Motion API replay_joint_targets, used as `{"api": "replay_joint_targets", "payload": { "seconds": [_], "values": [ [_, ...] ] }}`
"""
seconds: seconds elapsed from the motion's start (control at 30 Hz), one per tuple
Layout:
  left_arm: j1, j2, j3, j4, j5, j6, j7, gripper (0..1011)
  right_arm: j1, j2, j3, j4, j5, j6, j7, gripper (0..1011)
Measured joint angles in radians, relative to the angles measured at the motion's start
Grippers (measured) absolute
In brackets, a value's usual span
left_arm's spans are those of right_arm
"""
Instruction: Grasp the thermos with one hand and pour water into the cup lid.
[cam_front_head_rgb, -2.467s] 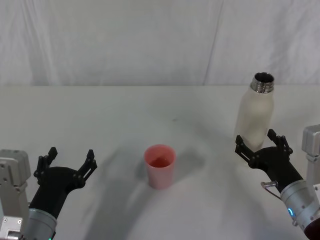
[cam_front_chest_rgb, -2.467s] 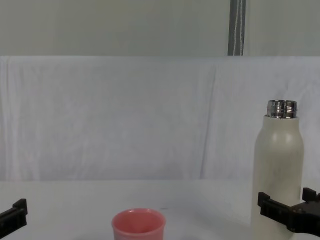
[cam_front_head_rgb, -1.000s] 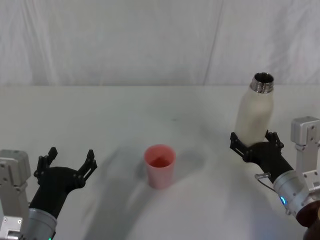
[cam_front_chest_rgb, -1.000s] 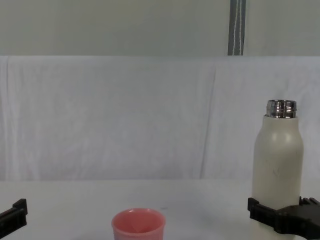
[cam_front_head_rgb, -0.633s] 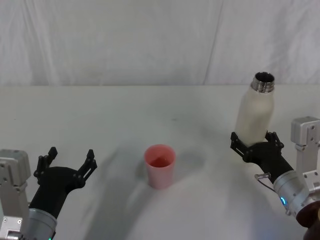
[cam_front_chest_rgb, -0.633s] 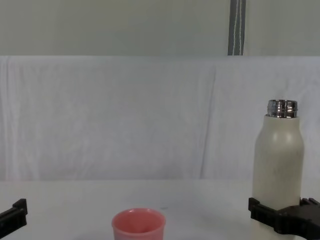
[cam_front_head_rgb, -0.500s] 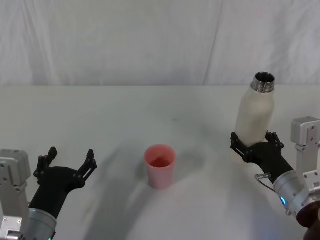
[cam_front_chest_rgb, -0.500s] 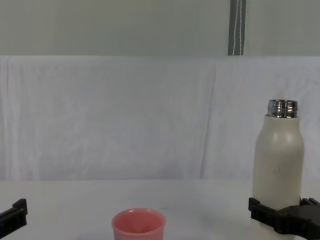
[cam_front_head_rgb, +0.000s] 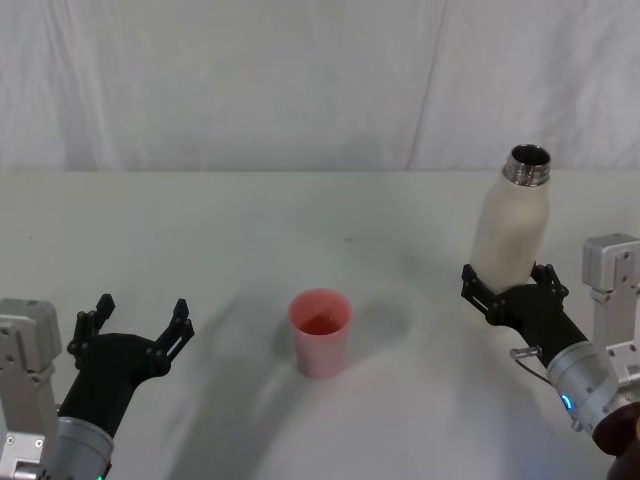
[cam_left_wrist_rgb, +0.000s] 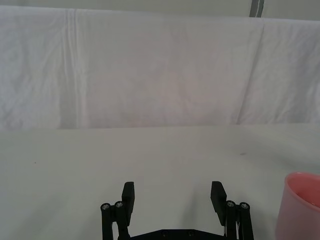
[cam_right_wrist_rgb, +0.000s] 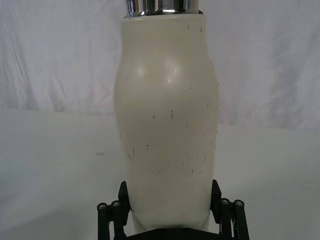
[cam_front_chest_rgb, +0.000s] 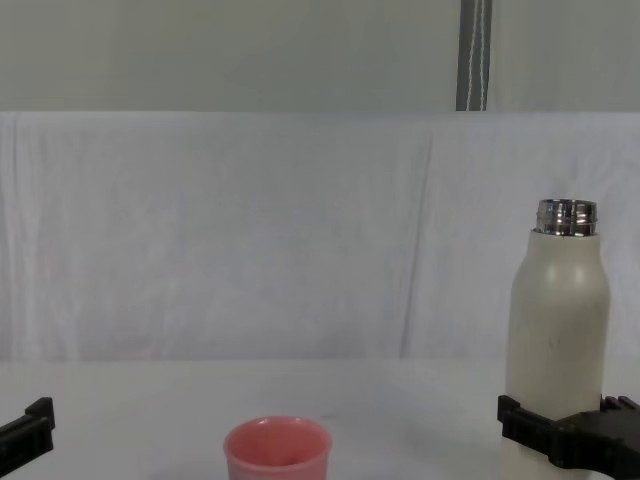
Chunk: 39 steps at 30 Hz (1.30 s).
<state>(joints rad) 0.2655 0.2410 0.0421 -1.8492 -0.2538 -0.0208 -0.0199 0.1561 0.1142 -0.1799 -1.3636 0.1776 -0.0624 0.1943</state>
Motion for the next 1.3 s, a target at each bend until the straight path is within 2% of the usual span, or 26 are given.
{"api": "replay_joint_targets", "payload": {
  "seconds": [0.53, 0.63, 1.0, 1.03, 1.07, 1.2, 1.23, 1.3],
  "values": [
    [0.0, 0.0, 0.0, 0.0, 0.0, 0.0, 0.0, 1001, 0.0, 0.0, 0.0, 0.0, 0.0, 0.0, 0.0, 948],
    [0.0, 0.0, 0.0, 0.0, 0.0, 0.0, 0.0, 1001, 0.0, 0.004, -0.006, -0.004, -0.017, 0.001, -0.008, 948],
    [0.0, 0.0, 0.0, 0.0, 0.0, 0.0, 0.0, 1001, -0.006, 0.033, -0.034, -0.049, -0.123, 0.019, -0.048, 948],
    [0.0, 0.0, 0.0, 0.0, 0.0, 0.0, 0.0, 1001, -0.007, 0.042, -0.041, -0.062, -0.151, 0.026, -0.055, 948],
    [0.0, 0.0, 0.0, 0.0, 0.0, 0.0, 0.0, 1001, -0.007, 0.042, -0.041, -0.062, -0.151, 0.026, -0.055, 948],
    [0.0, 0.0, 0.0, 0.0, 0.0, 0.0, 0.0, 1001, -0.011, 0.061, -0.055, -0.092, -0.218, 0.043, -0.069, 948],
    [0.0, 0.0, 0.0, 0.0, 0.0, 0.0, 0.0, 1001, -0.011, 0.061, -0.055, -0.092, -0.218, 0.043, -0.069, 948],
    [0.0, 0.0, 0.0, 0.0, 0.0, 0.0, 0.0, 1001, -0.016, 0.074, -0.066, -0.117, -0.269, 0.055, -0.079, 948]
  ]
}}
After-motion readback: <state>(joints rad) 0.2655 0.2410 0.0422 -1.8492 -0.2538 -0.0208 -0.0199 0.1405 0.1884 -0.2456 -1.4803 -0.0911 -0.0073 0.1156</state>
